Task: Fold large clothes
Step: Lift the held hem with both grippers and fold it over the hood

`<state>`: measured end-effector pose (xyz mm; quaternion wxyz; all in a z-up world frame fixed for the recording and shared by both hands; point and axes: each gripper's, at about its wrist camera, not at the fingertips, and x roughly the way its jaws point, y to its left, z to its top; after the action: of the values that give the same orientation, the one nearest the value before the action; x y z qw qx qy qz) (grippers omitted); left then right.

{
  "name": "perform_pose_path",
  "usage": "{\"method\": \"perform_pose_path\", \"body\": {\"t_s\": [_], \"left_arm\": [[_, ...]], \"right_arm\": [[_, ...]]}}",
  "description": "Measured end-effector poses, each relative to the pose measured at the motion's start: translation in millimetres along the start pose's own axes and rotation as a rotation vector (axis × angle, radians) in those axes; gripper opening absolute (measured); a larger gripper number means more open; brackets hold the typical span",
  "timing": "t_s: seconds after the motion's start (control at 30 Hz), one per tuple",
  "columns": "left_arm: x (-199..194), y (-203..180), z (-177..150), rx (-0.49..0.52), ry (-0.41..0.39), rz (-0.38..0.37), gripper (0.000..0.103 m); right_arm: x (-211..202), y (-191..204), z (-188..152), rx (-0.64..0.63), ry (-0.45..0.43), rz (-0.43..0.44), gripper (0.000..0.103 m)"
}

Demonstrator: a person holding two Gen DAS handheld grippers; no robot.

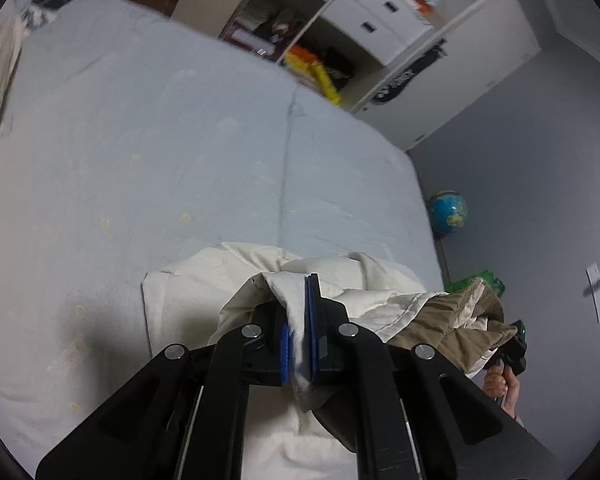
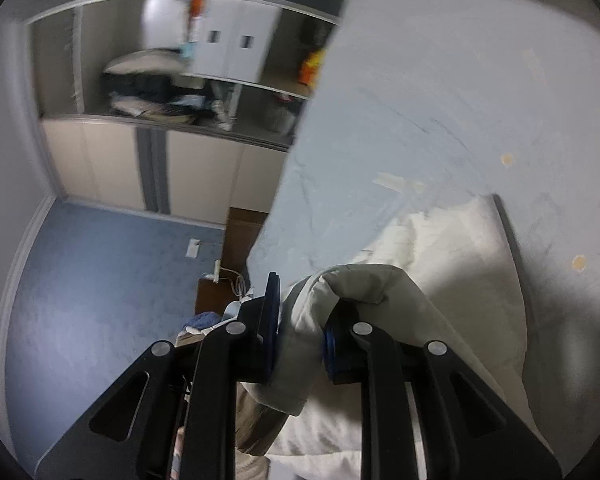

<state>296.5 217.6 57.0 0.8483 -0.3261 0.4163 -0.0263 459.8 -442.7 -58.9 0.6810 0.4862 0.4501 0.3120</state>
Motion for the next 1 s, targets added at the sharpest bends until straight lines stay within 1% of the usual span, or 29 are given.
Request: {"method": "perform_pose_path", "body": {"t_s": [0.03, 0.13, 0.2, 0.27, 0.3, 0.37, 0.4, 0.43, 0.47, 0.5, 0.53, 0.57, 0.6, 0.63, 0.67, 0.7, 0.73, 0.77, 0.8, 0.87, 0.93, 0.97, 1.0], "left_arm": [[9.7, 5.4, 1.5, -0.010, 0.015, 0.014, 0.008], [32.0, 19.1, 5.3, -0.052, 0.054, 0.034, 0.011], [43.6, 26.3, 8.0, -0.085, 0.086, 0.021, 0.012], [45.4, 29.0, 8.0, -0.098, 0.090, 0.003, 0.014], [44.0, 29.6, 7.0, -0.090, 0.090, -0.004, 0.015], [39.5, 30.1, 6.2, -0.080, 0.081, -0.024, 0.017], [35.5, 30.1, 5.3, -0.079, 0.074, -0.039, 0.018], [29.8, 31.4, 4.2, -0.081, 0.067, -0.063, 0.019], [26.1, 33.1, 4.2, -0.091, 0.064, -0.088, 0.022], [23.5, 35.0, 5.1, -0.104, 0.058, -0.122, 0.033], [16.6, 36.2, 5.3, -0.119, 0.045, -0.175, 0.041], [11.9, 34.1, 6.0, -0.127, 0.030, -0.203, 0.060], [3.0, 32.2, 7.5, -0.127, 0.000, -0.208, 0.078], [-12.0, 28.9, 9.3, -0.120, -0.065, -0.209, 0.084], [-23.0, 26.2, 10.7, -0.114, -0.110, -0.225, 0.087], [-32.6, 22.4, 12.3, -0.113, -0.133, -0.249, 0.088], [-37.3, 18.4, 12.6, -0.111, -0.138, -0.246, 0.088], [-41.6, 11.4, 12.1, -0.092, -0.140, -0.223, 0.087], [-46.1, -3.5, 9.7, -0.034, -0.139, -0.191, 0.087], [-48.2, -28.6, 1.9, 0.057, -0.139, -0.158, 0.087], [-45.8, -59.2, -11.4, 0.146, -0.134, -0.131, 0.085], [-41.9, -71.8, -18.2, 0.183, -0.133, -0.111, 0.083], [-36.7, -84.6, -25.2, 0.220, -0.130, -0.093, 0.082]], "right_arm": [[8.2, -8.1, 3.5, 0.031, 0.010, -0.012, 0.019], [25.8, -25.3, 11.0, 0.100, 0.035, -0.054, 0.020], [33.9, -32.7, 13.9, 0.126, 0.041, -0.078, 0.020], [39.2, -40.4, 14.2, 0.159, 0.054, -0.099, 0.022], [40.0, -45.5, 14.4, 0.190, 0.060, -0.088, 0.026], [38.1, -51.4, 14.4, 0.241, 0.068, -0.036, 0.042], [35.2, -52.9, 14.1, 0.263, 0.068, 0.004, 0.057], [31.6, -52.7, 14.5, 0.271, 0.061, 0.031, 0.062], [25.9, -50.1, 15.3, 0.269, 0.046, 0.049, 0.066], [19.9, -46.5, 16.3, 0.262, 0.032, 0.055, 0.069], [15.5, -41.9, 16.8, 0.253, 0.024, 0.053, 0.071], [11.4, -36.8, 16.6, 0.234, 0.013, 0.033, 0.072], [6.3, -30.4, 16.2, 0.205, -0.003, -0.002, 0.074], [0.7, -21.1, 15.0, 0.164, -0.017, -0.031, 0.074], [-3.0, -12.3, 13.4, 0.130, -0.021, -0.032, 0.074], [-4.9, -6.5, 12.4, 0.109, -0.025, -0.036, 0.074], [-8.0, 4.3, 9.1, 0.069, -0.034, -0.049, 0.074], [-8.9, 15.0, 5.6, 0.022, -0.036, -0.055, 0.074], [-8.0, 30.5, -0.6, -0.046, -0.029, -0.066, 0.074], [-1.4, 53.3, -13.6, -0.158, -0.008, -0.095, 0.074], [9.7, 75.3, -31.7, -0.287, 0.023, -0.151, 0.074], [14.8, 84.4, -43.6, -0.359, 0.040, -0.191, 0.074], [25.3, 97.2, -58.8, -0.454, 0.058, -0.257, 0.074]]}}
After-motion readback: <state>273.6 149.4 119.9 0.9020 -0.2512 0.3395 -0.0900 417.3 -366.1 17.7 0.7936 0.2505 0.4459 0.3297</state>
